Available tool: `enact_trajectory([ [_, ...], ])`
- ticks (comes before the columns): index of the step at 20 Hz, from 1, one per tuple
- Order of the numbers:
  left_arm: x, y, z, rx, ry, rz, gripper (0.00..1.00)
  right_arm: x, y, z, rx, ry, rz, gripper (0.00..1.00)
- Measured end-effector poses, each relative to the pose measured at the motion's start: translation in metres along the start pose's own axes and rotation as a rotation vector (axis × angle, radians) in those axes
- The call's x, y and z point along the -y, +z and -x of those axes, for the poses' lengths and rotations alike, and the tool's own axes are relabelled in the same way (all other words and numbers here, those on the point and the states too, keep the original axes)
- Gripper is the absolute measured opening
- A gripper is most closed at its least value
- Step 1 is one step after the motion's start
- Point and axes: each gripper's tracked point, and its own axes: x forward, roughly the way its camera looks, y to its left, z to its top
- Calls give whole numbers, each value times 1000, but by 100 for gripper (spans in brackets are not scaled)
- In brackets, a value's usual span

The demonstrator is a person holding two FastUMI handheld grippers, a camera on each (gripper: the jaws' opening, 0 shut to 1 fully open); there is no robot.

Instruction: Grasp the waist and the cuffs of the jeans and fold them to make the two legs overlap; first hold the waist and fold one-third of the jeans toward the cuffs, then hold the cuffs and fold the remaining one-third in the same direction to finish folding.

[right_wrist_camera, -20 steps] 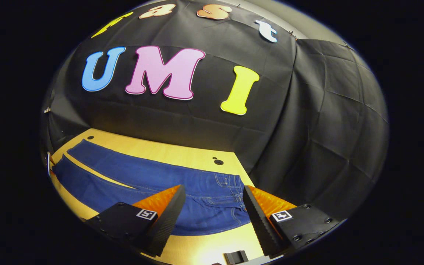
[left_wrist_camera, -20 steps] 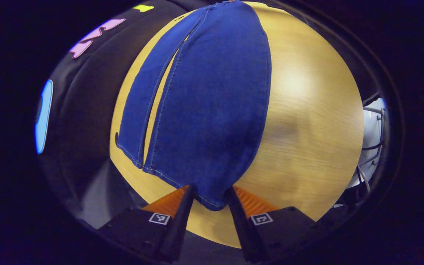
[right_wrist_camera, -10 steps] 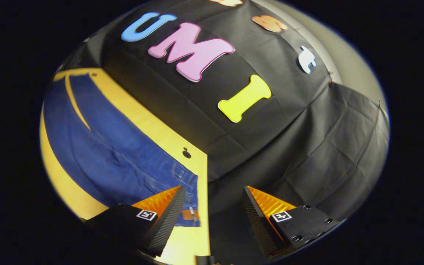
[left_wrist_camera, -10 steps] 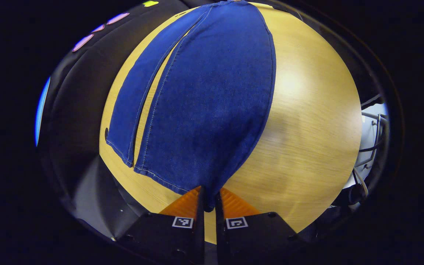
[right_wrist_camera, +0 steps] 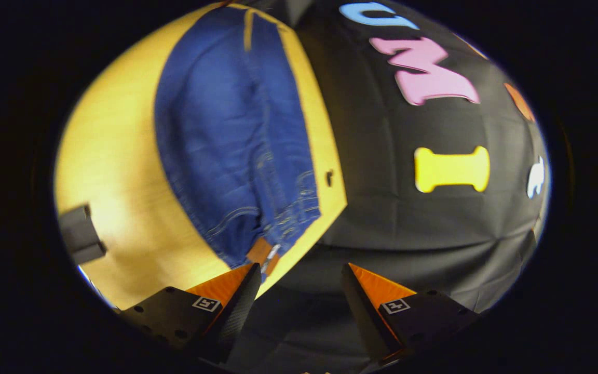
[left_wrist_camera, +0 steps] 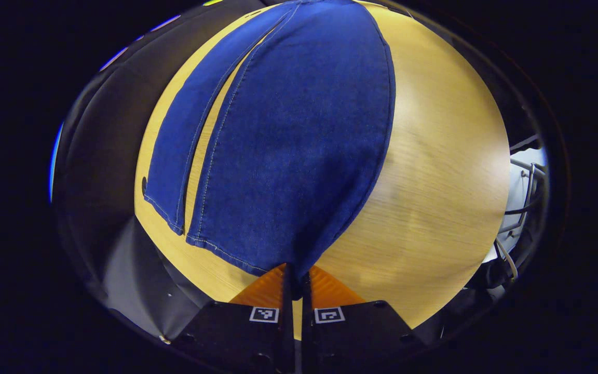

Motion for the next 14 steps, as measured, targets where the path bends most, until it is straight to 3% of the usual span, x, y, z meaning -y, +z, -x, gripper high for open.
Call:
enact_trajectory([
  [4, -1, 0, -1, -29, -7, 8, 11, -38, -22, -32, -38, 111, 116, 95],
  [10, -2, 2, -1, -52, 33, 4, 11, -35, -16, -57, -14, 79, 159, 89],
  [12, -2, 3, -2, -57, 48, 23, 11, -42, -16, -62, -16, 108, 166, 83],
  [13, -3, 3, -2, -60, 52, 36, 11, -45, -15, -63, -17, 128, 155, 67],
  [14, -4, 3, -3, -62, 55, 46, 11, -48, -13, -64, -27, 145, 139, 61],
])
